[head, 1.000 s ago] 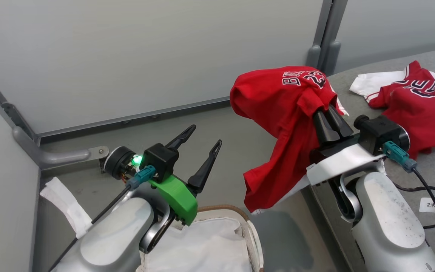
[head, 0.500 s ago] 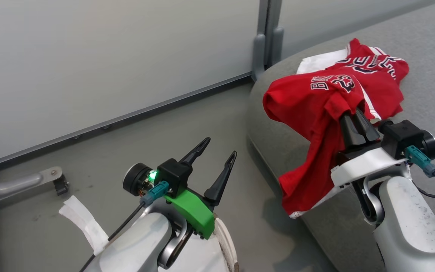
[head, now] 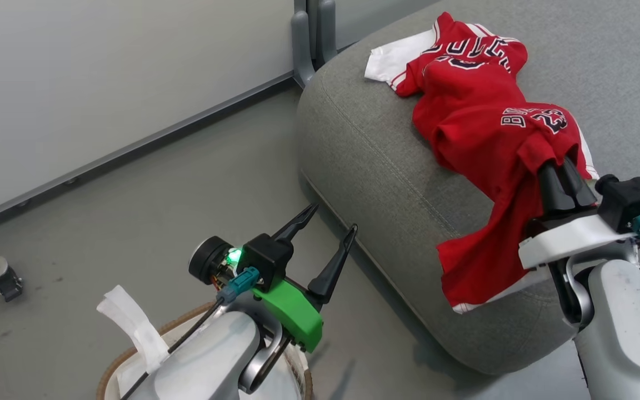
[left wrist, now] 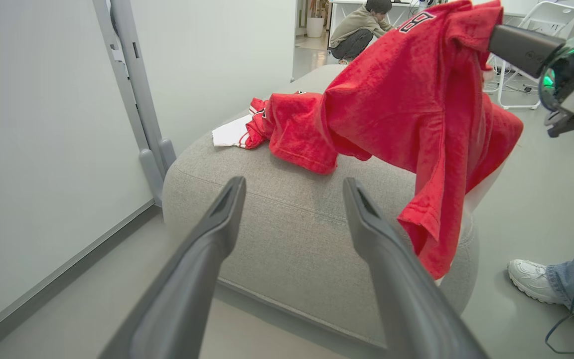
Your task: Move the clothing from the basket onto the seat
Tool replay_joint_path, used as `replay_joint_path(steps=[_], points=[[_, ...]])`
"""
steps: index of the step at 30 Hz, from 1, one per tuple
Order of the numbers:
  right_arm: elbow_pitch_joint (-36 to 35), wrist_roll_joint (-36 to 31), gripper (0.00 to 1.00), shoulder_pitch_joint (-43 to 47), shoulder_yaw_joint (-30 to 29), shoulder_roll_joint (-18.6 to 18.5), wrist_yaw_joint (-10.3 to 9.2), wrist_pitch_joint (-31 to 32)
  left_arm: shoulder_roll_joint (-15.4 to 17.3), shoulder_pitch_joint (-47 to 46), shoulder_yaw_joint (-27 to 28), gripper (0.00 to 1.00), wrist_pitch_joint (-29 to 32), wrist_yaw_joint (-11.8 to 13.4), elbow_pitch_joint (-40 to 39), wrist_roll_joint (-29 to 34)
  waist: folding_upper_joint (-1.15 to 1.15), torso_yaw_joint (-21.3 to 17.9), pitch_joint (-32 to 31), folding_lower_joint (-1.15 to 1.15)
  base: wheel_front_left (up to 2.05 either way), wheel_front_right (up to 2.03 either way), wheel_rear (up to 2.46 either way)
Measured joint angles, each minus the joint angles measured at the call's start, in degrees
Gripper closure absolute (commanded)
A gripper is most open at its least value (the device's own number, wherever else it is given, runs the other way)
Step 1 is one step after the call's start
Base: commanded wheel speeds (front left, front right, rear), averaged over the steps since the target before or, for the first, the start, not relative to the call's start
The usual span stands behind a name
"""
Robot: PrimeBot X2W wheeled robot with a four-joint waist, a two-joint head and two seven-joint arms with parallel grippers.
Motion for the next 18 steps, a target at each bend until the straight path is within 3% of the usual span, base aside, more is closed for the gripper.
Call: replay_joint_path(steps=[2,8,18], points=[[0.21,0.18,1.00,-0.97,-0.84,-0.27,0.00,0.01,0.01,-0.49,-0.21,0.00,0.00,-0.23,-0.08,0.37,0.00,-0.19,0.90,0.00,0.00,0.00,0.00],[1.90,0.91,1.00,-11.54,-2.27,-5.56,0.00,0.00,0.53,-2.19,-1.11,0.00,0.30,-0.71,-0.98,1.59,0.00,0.74,3.82,0.00,0.00,0.00,0.00],[12.47,-0.74,1.00,-38.33,-3.65,-20.60,0.00,4.33,1.71,-6.04,-2.57,0.00,2.83,-0.53,-5.28,4.26,0.00,5.91,8.68,0.01,0.00,0.00,0.00]])
